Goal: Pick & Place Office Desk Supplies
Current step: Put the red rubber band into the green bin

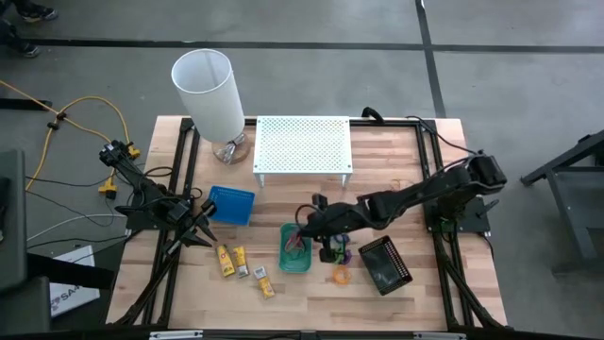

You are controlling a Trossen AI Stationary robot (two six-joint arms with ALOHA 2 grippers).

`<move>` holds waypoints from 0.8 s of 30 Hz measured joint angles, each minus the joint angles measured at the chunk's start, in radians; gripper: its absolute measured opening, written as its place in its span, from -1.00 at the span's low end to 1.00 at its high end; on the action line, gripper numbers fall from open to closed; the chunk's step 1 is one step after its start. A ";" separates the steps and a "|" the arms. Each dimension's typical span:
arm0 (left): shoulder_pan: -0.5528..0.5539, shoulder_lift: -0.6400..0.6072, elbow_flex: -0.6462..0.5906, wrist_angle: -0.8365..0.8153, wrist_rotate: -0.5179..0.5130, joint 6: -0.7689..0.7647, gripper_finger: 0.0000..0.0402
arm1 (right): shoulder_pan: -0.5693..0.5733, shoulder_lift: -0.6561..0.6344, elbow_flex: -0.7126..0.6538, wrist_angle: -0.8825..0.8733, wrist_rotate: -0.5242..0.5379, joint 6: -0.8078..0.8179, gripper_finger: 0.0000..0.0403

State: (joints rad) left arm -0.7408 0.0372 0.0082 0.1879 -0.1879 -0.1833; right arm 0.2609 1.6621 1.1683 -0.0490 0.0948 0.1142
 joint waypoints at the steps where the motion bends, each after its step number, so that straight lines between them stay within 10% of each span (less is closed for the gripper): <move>1: 0.000 0.000 0.000 0.000 0.000 0.000 -0.61 | 0.002 0.012 0.000 0.001 0.000 0.011 -0.99; 24: 0.000 0.000 0.000 0.000 0.000 0.000 -0.61 | 0.007 0.178 0.001 0.048 -0.021 0.111 -0.99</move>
State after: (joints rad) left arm -0.7406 0.0372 0.0082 0.1879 -0.1879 -0.1833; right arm 0.2680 1.8399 1.1697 -0.0010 0.0742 0.2248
